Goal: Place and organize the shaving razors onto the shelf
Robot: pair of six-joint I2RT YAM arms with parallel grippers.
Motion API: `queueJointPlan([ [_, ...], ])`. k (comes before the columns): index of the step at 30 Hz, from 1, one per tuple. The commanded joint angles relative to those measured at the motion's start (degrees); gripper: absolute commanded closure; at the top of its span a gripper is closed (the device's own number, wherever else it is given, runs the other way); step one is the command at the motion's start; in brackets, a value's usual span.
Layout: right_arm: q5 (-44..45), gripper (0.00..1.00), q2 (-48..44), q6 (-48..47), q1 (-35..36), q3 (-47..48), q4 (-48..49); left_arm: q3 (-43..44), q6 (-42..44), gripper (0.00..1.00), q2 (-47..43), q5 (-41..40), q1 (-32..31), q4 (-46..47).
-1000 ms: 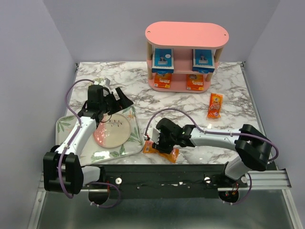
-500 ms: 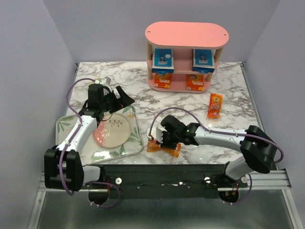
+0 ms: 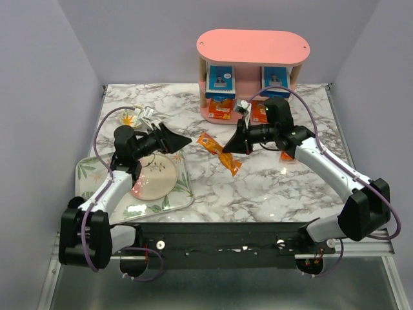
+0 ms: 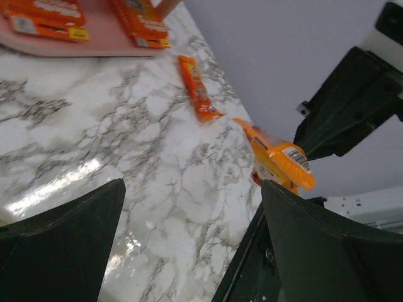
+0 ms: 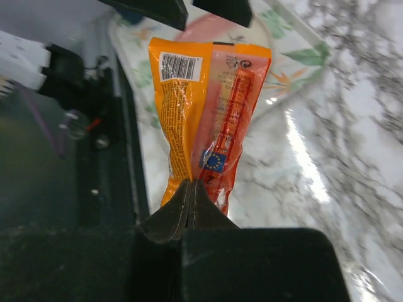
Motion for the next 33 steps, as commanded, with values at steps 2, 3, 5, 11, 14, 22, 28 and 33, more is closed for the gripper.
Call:
queueJointPlan([
  [2,-24.12,0.97,-0.35,26.77,-1.95,-5.07,21.09,3.04,-11.36,0.02,6.79,13.24,-3.96,24.55],
  [3,-25.7,0.94,-0.17,32.2,-2.12,-5.43,23.66,3.4,-11.45,0.02,8.02,13.33,-5.02,25.01],
  [5,-28.87,0.94,0.7,36.1,-2.65,-4.91,28.77,3.75,-11.63,0.02,9.08,13.77,-7.74,27.11],
  [11,-34.86,0.97,3.43,47.8,-6.42,-3.85,40.72,3.31,-9.88,0.03,10.75,16.32,-11.97,28.53],
  [14,-34.59,0.96,3.78,48.69,-7.83,-4.37,41.35,3.14,-9.52,0.03,10.49,15.97,-12.33,28.44],
  [22,-32.66,0.95,2.56,47.46,-8.01,-9.73,37.4,10.34,-9.08,0.02,11.98,14.91,-12.68,28.53],
  [28,-32.84,0.94,1.59,48.42,-8.1,-11.41,36.43,14.56,4.85,0.12,10.49,24.57,-14.87,25.99],
  [33,-32.75,0.94,1.41,46.93,-8.01,-11.23,33.97,15.62,10.43,0.29,10.4,29.32,-16.45,24.31],
])
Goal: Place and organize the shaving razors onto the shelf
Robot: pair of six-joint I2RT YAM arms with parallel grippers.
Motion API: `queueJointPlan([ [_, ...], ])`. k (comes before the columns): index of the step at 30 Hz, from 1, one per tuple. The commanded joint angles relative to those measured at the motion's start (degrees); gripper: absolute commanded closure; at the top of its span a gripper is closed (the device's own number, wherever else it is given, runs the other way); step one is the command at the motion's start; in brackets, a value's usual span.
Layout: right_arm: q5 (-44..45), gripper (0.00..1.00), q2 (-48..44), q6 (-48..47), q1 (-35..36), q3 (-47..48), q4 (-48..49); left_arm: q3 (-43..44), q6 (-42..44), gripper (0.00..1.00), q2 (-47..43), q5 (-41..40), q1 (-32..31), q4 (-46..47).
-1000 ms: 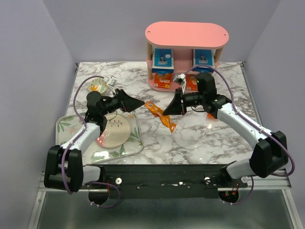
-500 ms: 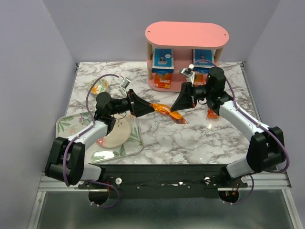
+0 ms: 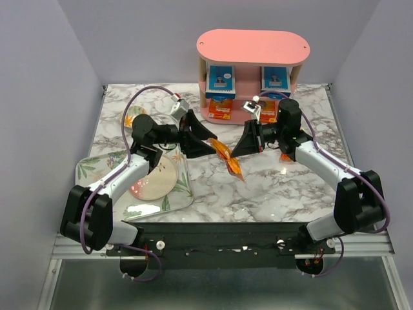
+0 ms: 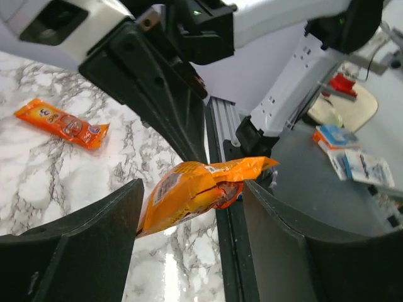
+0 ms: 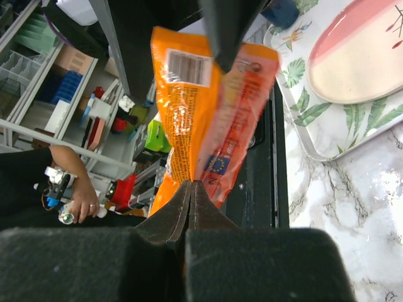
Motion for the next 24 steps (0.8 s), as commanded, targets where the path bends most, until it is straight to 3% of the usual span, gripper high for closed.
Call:
queueJointPlan([
  [1,0.76,0.94,-1.58,-0.89,0.21,-0.46,-2.4,1.65,9.86,0.31,-0.92,7.92,-1.29,-2.31],
  [4,0.67,0.94,-1.41,-1.07,0.21,-0.54,-2.32,0.78,11.71,0.38,-1.01,8.11,-1.29,-2.84],
  [10,1.02,0.93,-0.97,-2.3,0.21,-0.02,-3.63,2.44,16.35,0.72,0.22,9.07,-1.46,-7.05],
  [11,1.37,0.93,-0.88,-2.65,0.21,0.16,-4.07,3.4,17.85,0.83,0.57,9.77,-1.46,-12.02],
  [13,1.9,0.88,-1.06,-5.28,0.21,1.03,-6.78,6.3,23.19,0.92,1.54,9.95,-1.46,-17.93],
  [14,3.29,0.83,-1.58,-6.94,0.12,1.65,-8.63,7.35,25.49,1.0,1.98,9.87,-1.46,-23.88],
  [17,5.84,0.64,-3.77,-18.43,-0.49,5.24,-19.95,11.4,34.34,1.0,3.21,7.5,-1.55,-38.19],
  [18,7.51,0.54,-4.83,-27.96,-0.5,6.39,-24.07,13.15,35.43,1.0,4.0,6.8,-1.46,-40.7],
  [19,9.7,0.48,-5.88,-32.75,-0.58,7.62,-32.12,13.95,36.66,1.0,4.26,6.53,-1.46,-42.81],
  [21,14.89,0.39,-8.34,-43.63,-0.58,9.03,-37.36,16.05,40.44,1.0,5.23,5.91,-1.46,-49.23],
  [22,17.08,0.0,-8.87,-45.26,-0.58,9.21,-40.78,16.41,41.32,1.0,5.41,5.21,-1.55,-50.99],
  [24,24.12,0.0,-10.02,-46.24,-0.58,9.47,-42.3,16.85,42.12,1.0,5.76,4.24,-1.55,-52.76],
])
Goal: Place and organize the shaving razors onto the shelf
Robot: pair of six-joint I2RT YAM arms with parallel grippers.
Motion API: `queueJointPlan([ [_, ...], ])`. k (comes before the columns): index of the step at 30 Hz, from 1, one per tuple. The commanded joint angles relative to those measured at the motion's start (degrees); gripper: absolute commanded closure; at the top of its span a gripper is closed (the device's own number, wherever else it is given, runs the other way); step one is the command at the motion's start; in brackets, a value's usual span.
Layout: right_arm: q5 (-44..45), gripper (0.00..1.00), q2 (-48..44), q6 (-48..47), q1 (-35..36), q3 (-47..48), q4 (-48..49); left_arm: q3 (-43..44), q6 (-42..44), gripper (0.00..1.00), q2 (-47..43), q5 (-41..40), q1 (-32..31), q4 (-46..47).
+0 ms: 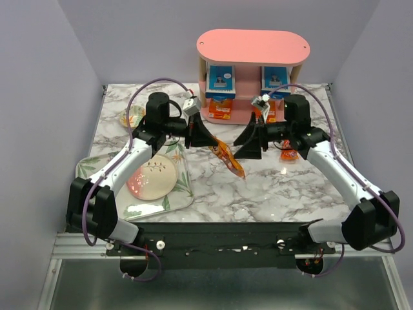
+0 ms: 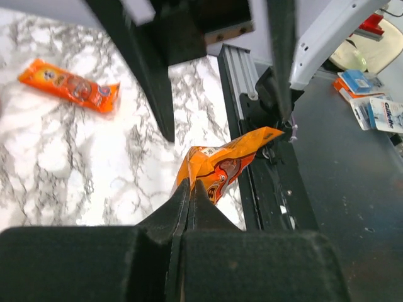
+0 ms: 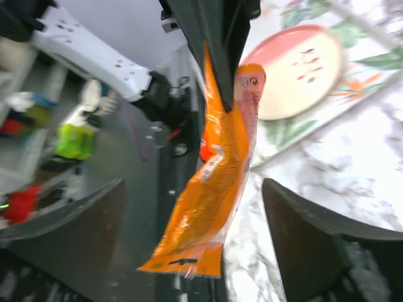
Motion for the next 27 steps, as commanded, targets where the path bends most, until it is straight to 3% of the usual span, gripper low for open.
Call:
queueJointPlan([
  [1,14.69,0.0,-5.04,-19.22,-0.28,2.98,-17.36,2.63,9.01,1.0,1.24,-2.8,-0.31,-14.14],
  [4,13.3,0.0,-5.92,-26.08,-0.19,3.95,-22.28,3.25,10.33,1.0,1.94,-4.47,-0.39,-16.7],
  [8,23.97,0.0,-6.53,-31.97,3.93,4.13,-25.55,4.21,9.63,1.0,2.47,-6.31,-0.39,-16.62],
  [11,29.63,0.0,-6.45,-33.03,6.31,3.25,-25.29,4.74,7.7,1.0,2.73,-6.84,-0.39,-16.08],
  [17,32.7,0.03,-6.8,-34.53,10.7,1.23,-25.38,5.36,5.68,1.0,3.26,-8.25,-0.39,-14.77],
  [20,35.16,0.13,-6.8,-34.18,12.38,0.17,-24.68,5.44,4.27,1.0,3.35,-8.34,-0.31,-13.71],
  [23,35.96,0.34,-6.27,-33.74,12.47,0.0,-24.15,5.27,4.27,1.0,3.35,-8.25,-0.31,-13.53],
  [24,36.32,0.47,-6.1,-33.74,12.47,0.08,-24.06,5.27,4.09,1.0,3.35,-8.16,-0.31,-13.45],
  [26,37.11,0.63,-5.74,-34.18,12.47,0.35,-24.15,5.35,4.09,1.0,3.35,-8.25,-0.31,-13.53],
  [27,37.28,0.77,-5.74,-34.44,12.47,0.43,-24.32,5.35,4.09,1.0,3.35,-8.42,-0.31,-13.62],
])
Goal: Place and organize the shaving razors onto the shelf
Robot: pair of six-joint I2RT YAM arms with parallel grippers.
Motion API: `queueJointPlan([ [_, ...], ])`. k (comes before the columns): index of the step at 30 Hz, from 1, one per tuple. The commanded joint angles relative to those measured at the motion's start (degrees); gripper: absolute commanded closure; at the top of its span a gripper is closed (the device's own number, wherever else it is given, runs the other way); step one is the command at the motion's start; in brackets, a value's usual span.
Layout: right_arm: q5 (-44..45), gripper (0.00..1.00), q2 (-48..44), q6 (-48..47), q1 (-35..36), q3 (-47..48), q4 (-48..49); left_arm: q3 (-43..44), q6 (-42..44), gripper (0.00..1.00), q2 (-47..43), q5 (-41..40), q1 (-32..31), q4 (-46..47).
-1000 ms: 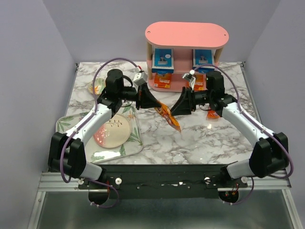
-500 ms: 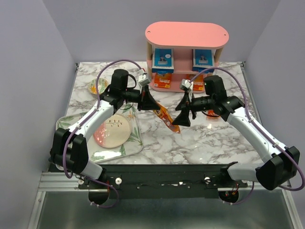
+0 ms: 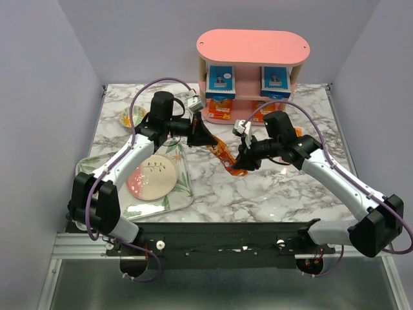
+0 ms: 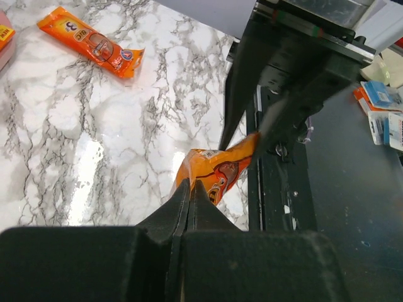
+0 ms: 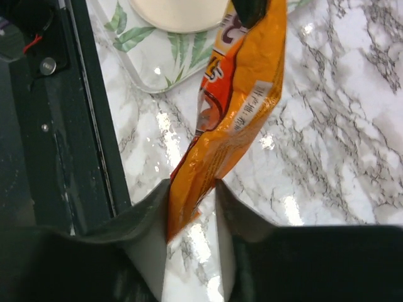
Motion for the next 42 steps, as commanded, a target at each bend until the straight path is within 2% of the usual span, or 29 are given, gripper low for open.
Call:
queueJointPlan([
  [1,3.91,0.81,0.24,-1.29,0.07,0.54,-0.78,1.55,-0.61,1.0,0.22,-1.43,-0.15,1.09],
  [3,3.82,0.88,0.25,-1.46,0.07,1.07,-1.75,1.9,-0.52,0.96,-0.21,-4.23,0.46,1.0],
  [4,3.74,0.9,-0.02,-1.03,-0.01,1.16,-1.58,1.99,-0.52,0.92,-0.39,-5.2,0.81,1.43],
  [5,3.21,0.91,-0.54,-0.5,-0.28,1.25,-1.4,2.17,-0.87,0.82,-0.74,-6.52,1.25,1.44],
  [7,0.76,0.94,-0.9,1.96,-2.11,1.86,-0.96,3.13,-1.83,0.74,-2.23,-13.37,3.79,1.61],
  [8,-2.91,0.94,-0.98,3.27,-2.99,3.0,-0.61,3.57,-3.4,0.66,-2.76,-15.56,5.28,2.22],
  [10,-7.66,0.95,-0.81,7.14,-5.97,4.58,0.79,4.02,-6.04,0.59,-4.87,-21.19,10.46,5.71],
  [11,-13.43,0.95,-0.64,8.72,-7.21,5.46,1.75,3.49,-9.1,0.55,-5.83,-22.08,12.4,8.27],
  [14,-20.32,0.95,1.03,18.03,-11.61,8.71,8.42,2.87,-10.89,0.5,-8.39,-23.23,18.56,12.85],
  [18,-21.67,0.95,3.05,33.03,-15.91,13.37,20.36,5.33,-9.75,0.48,-8.3,-22.0,21.11,9.7],
  [22,-18.34,0.96,5.69,42.82,-20.22,19.95,26.11,2.44,-12.02,0.48,-9.53,-19.98,21.12,10.92],
  [26,-11.13,0.96,10.07,43.28,-23.91,27.85,25.49,-0.29,-10.81,0.48,-11.46,-19.45,20.5,11.02],
  [32,-7.17,0.95,16.59,43.45,-27.78,37.71,26.37,-3.98,-6.41,0.46,-14.72,-17.52,19.71,7.25],
  [39,-2.43,0.94,22.65,41.26,-30.33,45.72,24.97,-8.29,-7.37,0.45,-16.3,-16.9,19.54,8.73],
  [42,-2.94,0.94,25.55,39.76,-31.39,48.79,24.53,-8.9,-7.37,0.42,-16.65,-16.82,19.45,8.73],
])
